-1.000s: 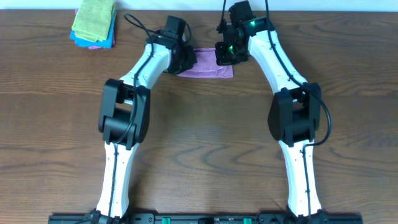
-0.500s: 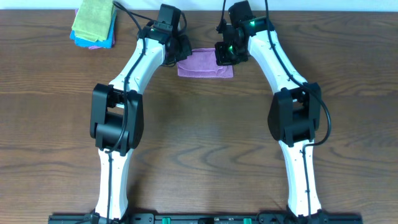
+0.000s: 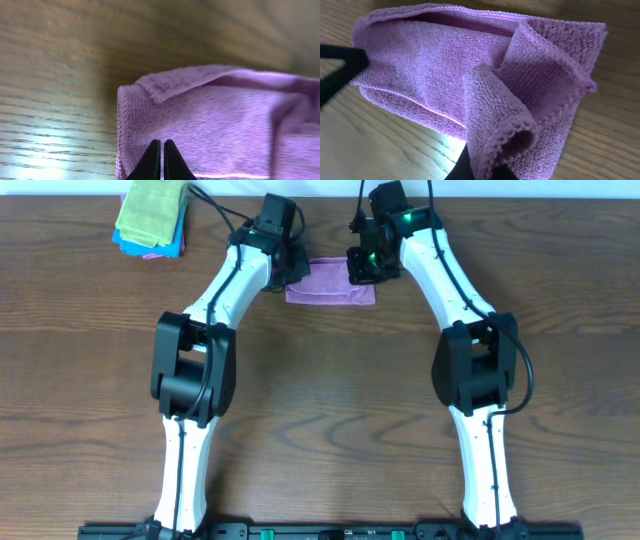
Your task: Fold the cloth
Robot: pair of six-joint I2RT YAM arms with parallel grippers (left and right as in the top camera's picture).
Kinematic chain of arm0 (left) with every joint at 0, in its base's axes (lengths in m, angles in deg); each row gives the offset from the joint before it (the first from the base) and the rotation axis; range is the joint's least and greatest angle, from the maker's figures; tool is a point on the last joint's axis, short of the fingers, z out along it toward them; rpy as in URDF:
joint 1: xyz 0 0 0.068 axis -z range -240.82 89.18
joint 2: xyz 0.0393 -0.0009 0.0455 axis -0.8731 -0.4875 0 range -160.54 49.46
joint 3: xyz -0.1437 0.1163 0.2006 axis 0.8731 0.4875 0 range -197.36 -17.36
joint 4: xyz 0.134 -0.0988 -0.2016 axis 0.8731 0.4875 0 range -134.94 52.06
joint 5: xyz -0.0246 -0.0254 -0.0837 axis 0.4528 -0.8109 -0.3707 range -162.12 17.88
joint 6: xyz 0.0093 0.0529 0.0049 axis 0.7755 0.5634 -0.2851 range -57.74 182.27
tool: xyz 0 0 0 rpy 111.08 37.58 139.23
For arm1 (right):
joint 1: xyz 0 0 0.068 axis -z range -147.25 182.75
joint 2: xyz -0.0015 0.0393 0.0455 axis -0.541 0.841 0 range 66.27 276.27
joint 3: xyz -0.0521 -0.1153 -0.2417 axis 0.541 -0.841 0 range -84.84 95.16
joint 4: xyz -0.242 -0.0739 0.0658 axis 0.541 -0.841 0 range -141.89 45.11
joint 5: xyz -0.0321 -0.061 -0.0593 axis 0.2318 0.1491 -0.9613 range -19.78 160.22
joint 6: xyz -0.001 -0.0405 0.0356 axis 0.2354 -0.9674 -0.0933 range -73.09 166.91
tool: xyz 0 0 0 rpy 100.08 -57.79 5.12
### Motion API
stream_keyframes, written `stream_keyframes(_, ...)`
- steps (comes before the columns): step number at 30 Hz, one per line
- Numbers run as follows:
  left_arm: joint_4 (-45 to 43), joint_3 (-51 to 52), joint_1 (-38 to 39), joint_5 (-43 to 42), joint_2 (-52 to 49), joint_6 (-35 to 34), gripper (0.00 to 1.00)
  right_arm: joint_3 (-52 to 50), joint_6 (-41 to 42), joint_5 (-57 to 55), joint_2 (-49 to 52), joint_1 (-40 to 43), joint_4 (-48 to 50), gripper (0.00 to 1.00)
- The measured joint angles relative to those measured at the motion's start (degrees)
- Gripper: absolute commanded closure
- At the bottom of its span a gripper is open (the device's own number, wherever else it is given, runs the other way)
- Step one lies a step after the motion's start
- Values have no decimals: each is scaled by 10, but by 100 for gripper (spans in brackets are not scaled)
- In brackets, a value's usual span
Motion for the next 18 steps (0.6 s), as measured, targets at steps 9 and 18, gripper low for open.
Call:
stream_keyframes(9, 14, 1, 1, 5, -24, 0, 94, 0, 0, 0, 0, 9, 9, 98)
stream_keyframes(18, 10, 1, 2, -3, -27, -1, 94, 0, 0, 0, 0, -28, 35, 99)
